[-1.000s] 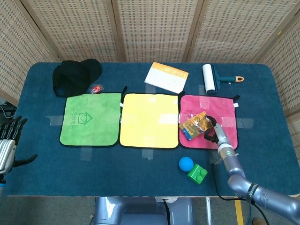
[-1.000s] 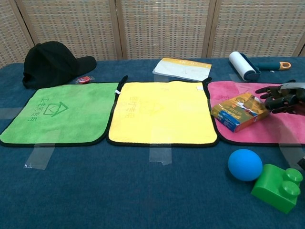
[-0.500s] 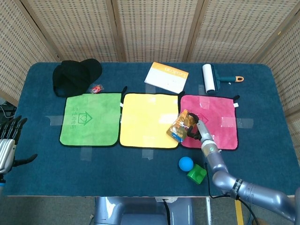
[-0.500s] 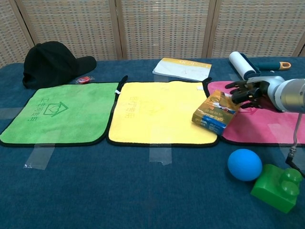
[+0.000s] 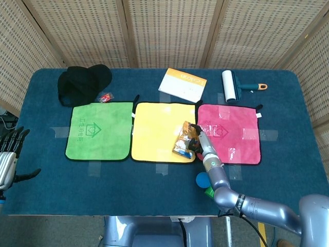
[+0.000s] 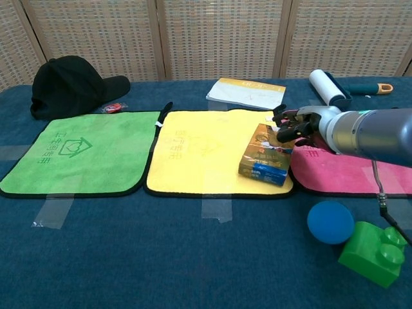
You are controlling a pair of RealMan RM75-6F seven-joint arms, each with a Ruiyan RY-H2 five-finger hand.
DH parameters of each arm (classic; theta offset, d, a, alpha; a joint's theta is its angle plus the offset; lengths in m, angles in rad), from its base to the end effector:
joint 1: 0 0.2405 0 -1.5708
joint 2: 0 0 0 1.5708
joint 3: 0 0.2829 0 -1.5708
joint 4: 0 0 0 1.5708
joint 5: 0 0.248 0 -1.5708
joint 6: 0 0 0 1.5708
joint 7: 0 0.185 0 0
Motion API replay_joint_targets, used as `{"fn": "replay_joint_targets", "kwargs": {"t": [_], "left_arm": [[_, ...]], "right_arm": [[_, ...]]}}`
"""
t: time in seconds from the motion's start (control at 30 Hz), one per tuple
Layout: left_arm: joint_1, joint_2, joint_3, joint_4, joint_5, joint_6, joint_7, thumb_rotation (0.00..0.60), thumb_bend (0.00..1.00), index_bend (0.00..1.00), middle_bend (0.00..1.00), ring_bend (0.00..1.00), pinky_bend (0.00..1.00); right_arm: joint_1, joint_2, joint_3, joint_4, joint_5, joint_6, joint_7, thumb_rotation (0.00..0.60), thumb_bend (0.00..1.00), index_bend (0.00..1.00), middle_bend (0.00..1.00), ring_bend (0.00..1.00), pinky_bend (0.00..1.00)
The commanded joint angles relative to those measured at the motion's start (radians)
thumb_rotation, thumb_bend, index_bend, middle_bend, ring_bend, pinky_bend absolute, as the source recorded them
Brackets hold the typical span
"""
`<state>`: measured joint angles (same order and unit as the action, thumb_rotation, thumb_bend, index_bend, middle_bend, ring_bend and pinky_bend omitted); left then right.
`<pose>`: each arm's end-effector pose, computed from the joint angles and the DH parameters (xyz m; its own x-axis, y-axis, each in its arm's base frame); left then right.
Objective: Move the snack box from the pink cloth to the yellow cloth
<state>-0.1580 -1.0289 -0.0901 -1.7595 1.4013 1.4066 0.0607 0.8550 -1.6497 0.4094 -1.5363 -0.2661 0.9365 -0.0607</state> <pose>-0.3220 0.2581 0.1508 0.3851 0.0225 0.9226 0.9228 0.0014 -0.3853 -0.1382 -0.4275 -0.1009 -0.4869 -0.3601 0.7958 -0.8542 0.3867 -0.3476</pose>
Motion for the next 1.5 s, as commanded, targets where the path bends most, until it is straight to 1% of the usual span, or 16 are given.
{"fn": "replay_joint_targets", "kwargs": {"t": [0.03,0.3,0.5,0.77,0.97,1.1,1.13,1.17,1.2,1.23,1.27,1.33,1.4,1.43,1.5], "left_arm": [[-0.001,0.001,-0.001,0.000,-0.002,-0.003,-0.004,0.600,0.00,0.00,0.00,0.00,0.00],[-0.005,0.006,-0.001,0.001,-0.010,-0.015,-0.014,0.600,0.00,0.00,0.00,0.00,0.00],[-0.008,0.010,-0.003,0.000,-0.017,-0.020,-0.022,0.600,0.00,0.00,0.00,0.00,0.00],[-0.012,0.011,-0.004,0.004,-0.025,-0.031,-0.029,0.600,0.00,0.00,0.00,0.00,0.00],[-0.012,0.012,-0.003,0.002,-0.027,-0.030,-0.029,0.600,0.00,0.00,0.00,0.00,0.00],[-0.011,0.014,-0.003,0.002,-0.027,-0.030,-0.032,0.600,0.00,0.00,0.00,0.00,0.00],[-0.010,0.015,-0.003,0.002,-0.028,-0.028,-0.034,0.600,0.00,0.00,0.00,0.00,0.00],[-0.008,0.016,-0.003,0.003,-0.029,-0.026,-0.037,0.600,0.00,0.00,0.00,0.00,0.00],[-0.007,0.017,-0.003,0.002,-0.029,-0.025,-0.040,0.600,0.00,0.00,0.00,0.00,0.00],[-0.006,0.019,-0.004,0.001,-0.030,-0.024,-0.043,0.600,0.00,0.00,0.00,0.00,0.00],[-0.006,0.020,-0.004,0.000,-0.030,-0.023,-0.046,0.600,0.00,0.00,0.00,0.00,0.00],[-0.005,0.022,-0.003,-0.003,-0.023,-0.019,-0.049,0.600,0.00,0.00,0.00,0.00,0.00],[-0.002,0.023,0.002,-0.006,-0.008,-0.012,-0.048,0.600,0.00,0.00,0.00,0.00,0.00],[0.000,0.023,0.004,-0.007,-0.003,-0.008,-0.047,0.600,0.00,0.00,0.00,0.00,0.00],[0.004,0.022,0.010,-0.010,0.015,0.004,-0.043,0.600,0.00,0.00,0.00,0.00,0.00]], "right_arm": [[0.014,-0.015,0.011,0.002,0.011,0.009,-0.015,0.600,1.00,0.11,0.03,0.01,0.09],[0.056,-0.066,0.026,0.027,0.051,0.014,-0.060,0.600,1.00,0.11,0.03,0.03,0.08],[0.097,-0.116,0.056,0.059,0.062,0.037,-0.090,0.600,1.00,0.11,0.03,0.03,0.08],[0.128,-0.146,0.082,0.075,0.096,0.028,-0.126,0.600,1.00,0.11,0.03,0.03,0.08],[0.147,-0.172,0.106,0.081,0.091,0.024,-0.130,0.600,1.00,0.11,0.03,0.03,0.08],[0.150,-0.160,0.119,0.071,0.074,0.003,-0.133,0.600,0.99,0.10,0.02,0.03,0.05],[0.147,-0.149,0.121,0.065,0.061,-0.002,-0.133,0.600,0.88,0.10,0.02,0.03,0.04],[0.140,-0.133,0.122,0.053,0.038,-0.003,-0.131,0.600,0.65,0.08,0.01,0.02,0.02],[0.129,-0.112,0.122,0.035,0.009,-0.007,-0.126,0.600,0.47,0.06,0.00,0.01,0.01],[0.118,-0.093,0.117,0.017,-0.016,-0.016,-0.124,0.600,0.21,0.03,0.00,0.00,0.00],[0.105,-0.065,0.107,-0.006,-0.051,-0.031,-0.126,0.600,0.06,0.01,0.00,0.00,0.00],[0.063,0.024,0.068,-0.068,-0.171,-0.067,-0.143,0.600,0.00,0.00,0.00,0.00,0.00],[0.006,0.113,0.028,-0.129,-0.324,-0.072,-0.142,0.600,0.00,0.00,0.00,0.00,0.00],[-0.013,0.138,0.015,-0.146,-0.377,-0.068,-0.137,0.600,0.00,0.00,0.00,0.00,0.00],[-0.077,0.208,-0.027,-0.179,-0.551,-0.041,-0.114,0.600,0.00,0.00,0.00,0.00,0.00]]}}
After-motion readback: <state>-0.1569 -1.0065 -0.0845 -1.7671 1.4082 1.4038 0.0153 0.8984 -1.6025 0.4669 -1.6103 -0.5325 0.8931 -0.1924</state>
